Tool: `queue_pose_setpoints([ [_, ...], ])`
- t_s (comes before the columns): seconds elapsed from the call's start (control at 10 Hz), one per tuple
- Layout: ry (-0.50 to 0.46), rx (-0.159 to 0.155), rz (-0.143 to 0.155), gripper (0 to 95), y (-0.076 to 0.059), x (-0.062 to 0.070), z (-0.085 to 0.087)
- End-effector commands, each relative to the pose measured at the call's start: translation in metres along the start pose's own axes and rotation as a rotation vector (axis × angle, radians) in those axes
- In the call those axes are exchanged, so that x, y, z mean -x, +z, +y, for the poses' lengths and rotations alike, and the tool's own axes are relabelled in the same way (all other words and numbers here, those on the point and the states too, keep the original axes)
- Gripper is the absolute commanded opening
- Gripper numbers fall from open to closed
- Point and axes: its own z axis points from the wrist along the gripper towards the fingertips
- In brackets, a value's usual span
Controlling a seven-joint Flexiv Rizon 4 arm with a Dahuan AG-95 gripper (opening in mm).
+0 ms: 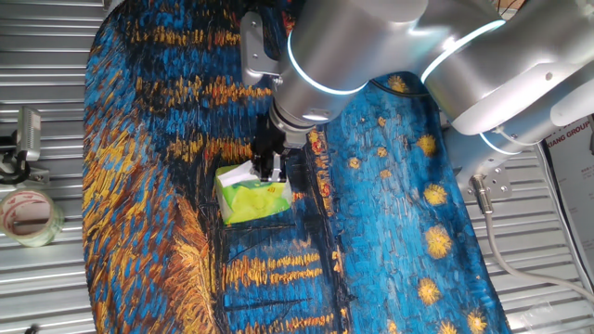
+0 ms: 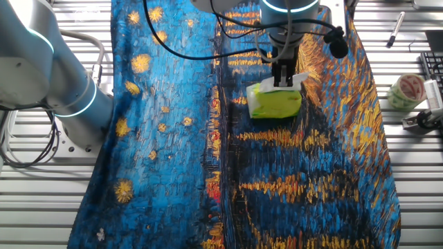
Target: Pull out a napkin
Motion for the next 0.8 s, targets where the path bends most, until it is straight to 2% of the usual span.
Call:
queue_pose_setpoints([
  [0.1, -0.003, 0.002, 0.014, 0.0, -0.0105, 0.0001, 0.0013],
  [0.8, -0.005, 0.003, 0.014, 0.0, -0.0187, 0.0006, 0.0026],
])
